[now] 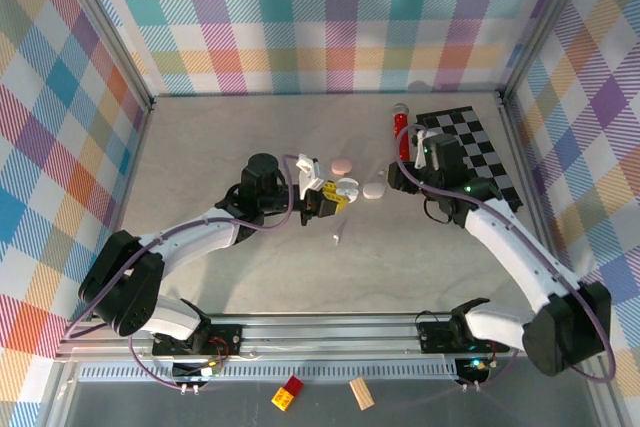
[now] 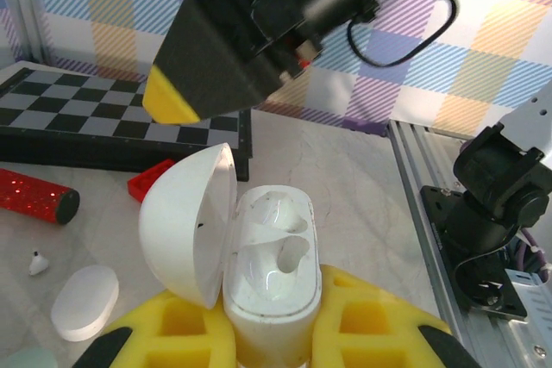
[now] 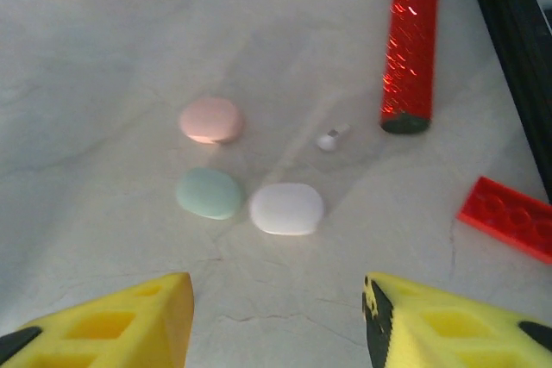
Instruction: Insert the wireless bluetooth earbuds into the charging case
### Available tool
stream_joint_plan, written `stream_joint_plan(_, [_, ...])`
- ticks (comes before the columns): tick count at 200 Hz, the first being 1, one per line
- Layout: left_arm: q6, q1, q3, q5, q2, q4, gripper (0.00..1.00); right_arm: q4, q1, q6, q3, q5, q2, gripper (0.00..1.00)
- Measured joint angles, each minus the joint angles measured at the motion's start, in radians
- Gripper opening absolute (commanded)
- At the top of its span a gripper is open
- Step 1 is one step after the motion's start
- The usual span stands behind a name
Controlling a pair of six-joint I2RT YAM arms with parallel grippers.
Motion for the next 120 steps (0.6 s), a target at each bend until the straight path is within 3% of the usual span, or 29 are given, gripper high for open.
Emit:
stream_joint_plan(38, [-0.001,0.014,0.0,-0.001,-0.01,0.0,0.11,-0.023,-0.079,0.058,0.096,-0.039,0.294,0.55])
stream_joint_plan(120, [0.0,0.016,-0.034,-0.004,-0.041,-0.001,0.11,-0.056,-0.08,0.069,0.466,-0.129,0.755,0.53])
